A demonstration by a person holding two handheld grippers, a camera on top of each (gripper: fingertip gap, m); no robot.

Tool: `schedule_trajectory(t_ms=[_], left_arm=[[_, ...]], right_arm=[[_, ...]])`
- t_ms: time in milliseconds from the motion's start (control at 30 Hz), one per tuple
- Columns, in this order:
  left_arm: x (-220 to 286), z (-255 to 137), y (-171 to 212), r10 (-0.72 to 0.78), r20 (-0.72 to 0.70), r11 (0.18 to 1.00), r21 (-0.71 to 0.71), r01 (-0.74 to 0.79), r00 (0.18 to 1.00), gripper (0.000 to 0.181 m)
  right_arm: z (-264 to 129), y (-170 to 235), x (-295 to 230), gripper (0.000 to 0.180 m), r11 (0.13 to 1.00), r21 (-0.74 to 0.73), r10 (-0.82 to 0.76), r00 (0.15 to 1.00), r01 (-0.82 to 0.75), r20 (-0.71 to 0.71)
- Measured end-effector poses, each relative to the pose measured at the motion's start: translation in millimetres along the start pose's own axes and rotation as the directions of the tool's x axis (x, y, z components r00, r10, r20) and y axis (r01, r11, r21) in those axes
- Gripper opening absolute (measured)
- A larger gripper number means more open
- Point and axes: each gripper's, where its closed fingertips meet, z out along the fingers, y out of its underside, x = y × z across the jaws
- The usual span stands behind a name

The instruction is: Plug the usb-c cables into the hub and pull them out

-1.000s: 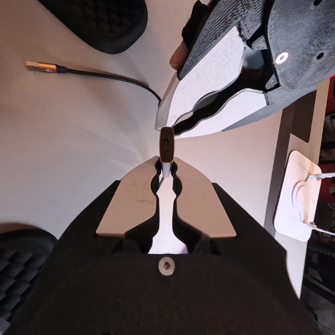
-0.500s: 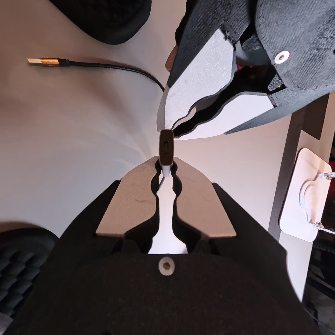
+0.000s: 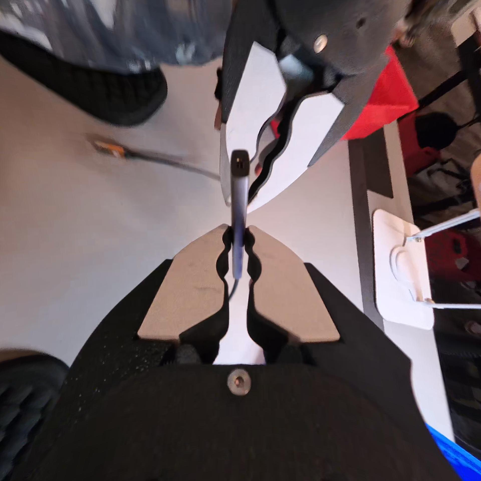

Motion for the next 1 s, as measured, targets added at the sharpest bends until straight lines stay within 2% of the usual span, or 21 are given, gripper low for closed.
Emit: schedule_trajectory(t_ms=[33,200,333,467,567,667,933,1000], left_arm=[[-0.1,-1.8,-4.5,0.011,0.007,1.0,0.028,-0.011,1.0,0.008],[3.0,0.8,-18.6,0.04,-0.004,0.993,0.115,-0.039,0.999,0.008],[1.5,-22.1,-46.0,0.033,0.011,0.944,0.329,-0.035,0.999,0.007],[2.6,-51.0,-79.7,0.008,0.051,0.84,0.541,-0.034,0.999,0.008],[1.9,-57.1,-89.5,0.011,0.143,0.819,0.566,-0.091,0.99,0.01],[3.9,-58.0,-92.7,0.014,0.172,0.823,0.557,-0.109,0.985,0.012],[5.3,-64.6,-99.7,-0.037,0.182,0.831,0.551,-0.071,0.983,0.008],[4.0,-63.9,-95.9,-0.037,0.2,0.853,0.517,-0.073,0.979,0.008]], right_arm=[[-4.6,-6.6,1.4,0.009,0.998,0.051,0.022,1.0,-0.022,0.004],[-18.6,-14.4,0.9,0.009,0.994,0.093,0.058,0.998,-0.06,0.02],[-40.8,-35.0,14.9,0.009,0.959,0.26,0.121,0.993,-0.112,-0.017],[-67.1,-56.7,28.4,0.009,0.869,0.469,0.186,0.983,-0.158,-0.014],[-78.8,-63.4,32.8,0.009,0.803,0.563,0.22,0.975,-0.195,0.024],[-86.2,-67.9,35.2,0.009,0.763,0.61,0.237,0.97,-0.215,0.045],[-81.8,-71.4,36.8,0.009,0.746,0.619,0.263,0.963,-0.244,0.062],[-76.7,-68.1,36.2,0.009,0.78,0.584,0.253,0.967,-0.224,0.033]])
